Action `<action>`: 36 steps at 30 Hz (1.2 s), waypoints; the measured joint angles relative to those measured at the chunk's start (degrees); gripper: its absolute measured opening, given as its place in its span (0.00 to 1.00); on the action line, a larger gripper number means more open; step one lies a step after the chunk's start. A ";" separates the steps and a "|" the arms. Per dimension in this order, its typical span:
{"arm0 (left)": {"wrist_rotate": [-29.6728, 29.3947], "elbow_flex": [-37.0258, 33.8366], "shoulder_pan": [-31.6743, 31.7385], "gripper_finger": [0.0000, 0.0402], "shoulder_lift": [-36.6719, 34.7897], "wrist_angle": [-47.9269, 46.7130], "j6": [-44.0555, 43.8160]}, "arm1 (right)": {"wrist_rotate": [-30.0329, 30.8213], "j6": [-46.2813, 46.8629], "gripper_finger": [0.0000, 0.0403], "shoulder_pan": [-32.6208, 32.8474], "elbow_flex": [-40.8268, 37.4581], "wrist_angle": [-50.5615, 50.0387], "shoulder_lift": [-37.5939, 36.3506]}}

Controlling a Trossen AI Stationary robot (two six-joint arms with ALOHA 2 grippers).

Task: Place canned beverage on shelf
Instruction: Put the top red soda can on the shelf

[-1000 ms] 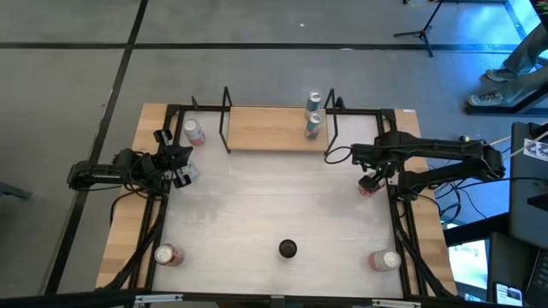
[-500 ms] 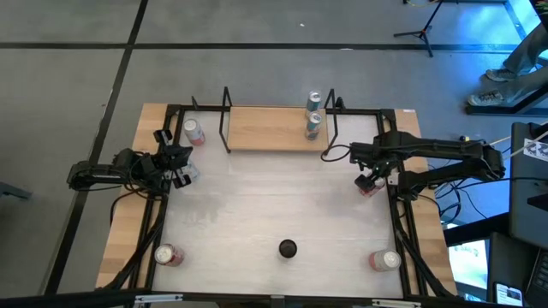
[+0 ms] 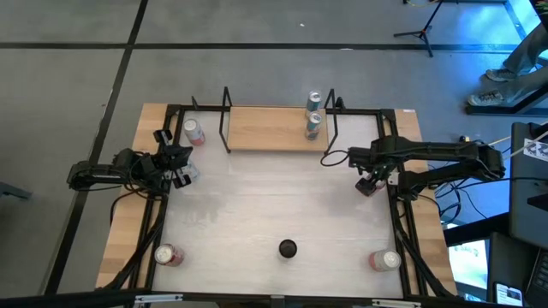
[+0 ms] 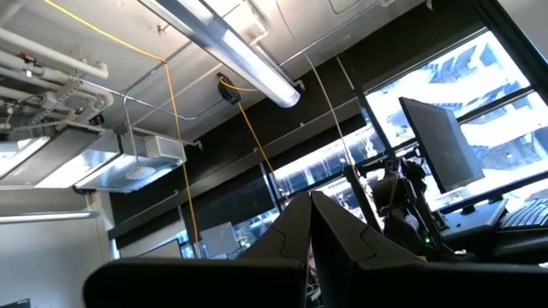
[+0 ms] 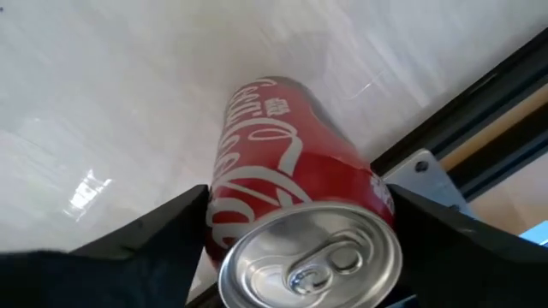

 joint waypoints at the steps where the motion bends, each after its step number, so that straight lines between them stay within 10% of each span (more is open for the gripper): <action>1: 0.00 0.00 -0.02 0.02 0.00 0.00 0.00 | -0.02 -0.72 0.75 0.00 0.04 0.11 -0.02; 23: 0.00 0.00 0.00 0.02 -0.02 -0.06 0.02 | 0.29 -11.65 0.71 0.19 9.47 15.37 1.94; 36: -0.02 0.00 -0.02 0.02 -0.01 -0.20 0.04 | 3.78 -20.61 0.71 9.95 26.25 17.21 19.81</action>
